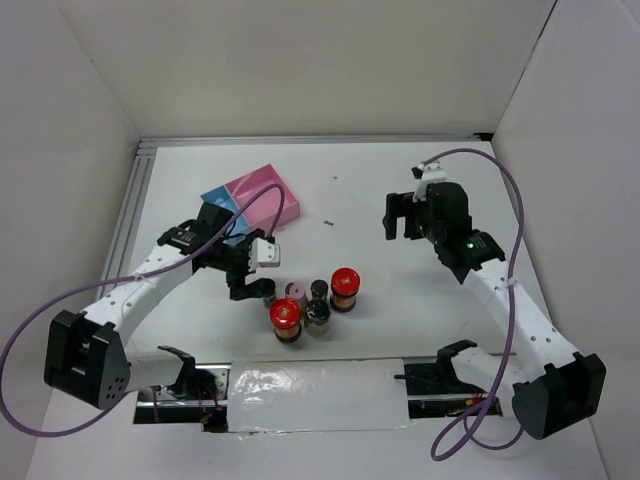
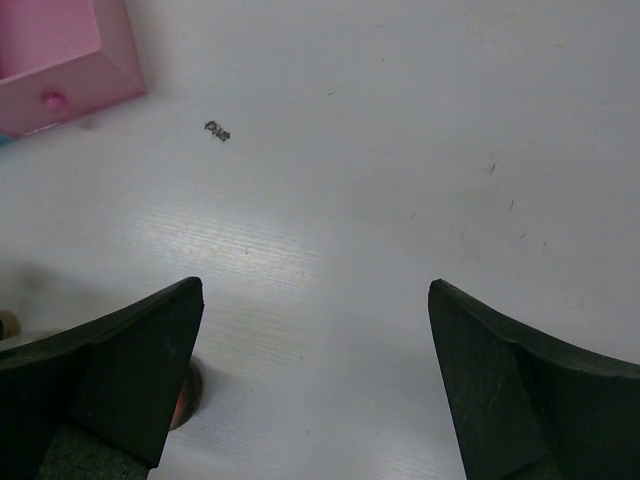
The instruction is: Organize the condiment bottles
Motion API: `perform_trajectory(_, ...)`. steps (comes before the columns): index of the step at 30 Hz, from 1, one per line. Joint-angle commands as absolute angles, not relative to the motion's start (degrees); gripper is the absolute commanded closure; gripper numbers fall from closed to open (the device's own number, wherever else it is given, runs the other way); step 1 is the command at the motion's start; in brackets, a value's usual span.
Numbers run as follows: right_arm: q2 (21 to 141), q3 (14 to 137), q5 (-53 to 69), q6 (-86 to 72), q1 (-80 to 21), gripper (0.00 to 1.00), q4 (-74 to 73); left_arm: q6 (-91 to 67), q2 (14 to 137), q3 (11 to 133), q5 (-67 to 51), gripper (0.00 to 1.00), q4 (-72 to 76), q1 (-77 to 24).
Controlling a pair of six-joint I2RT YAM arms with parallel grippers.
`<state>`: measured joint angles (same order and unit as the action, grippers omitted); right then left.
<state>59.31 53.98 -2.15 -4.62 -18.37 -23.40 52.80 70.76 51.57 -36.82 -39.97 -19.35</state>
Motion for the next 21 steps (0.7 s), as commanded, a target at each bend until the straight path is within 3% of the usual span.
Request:
perform_trajectory(1, 58.1, 54.1, -4.2, -5.3, -19.8, 0.0, -24.2, 54.4, 73.0, 53.7, -37.6, 0.01, -37.5, -20.0)
perform_trajectory(11, 57.8, 53.8, -9.2, -4.8, -21.0, 0.0, -25.2, 55.1, 73.7, 51.8, -39.2, 0.06, -38.3, -22.3)
perform_trajectory(21, 59.2, 54.6, -11.8, -4.0, -21.0, 0.0, -25.8, 55.9, 74.7, 51.7, -38.2, 0.32, -39.0, -23.6)
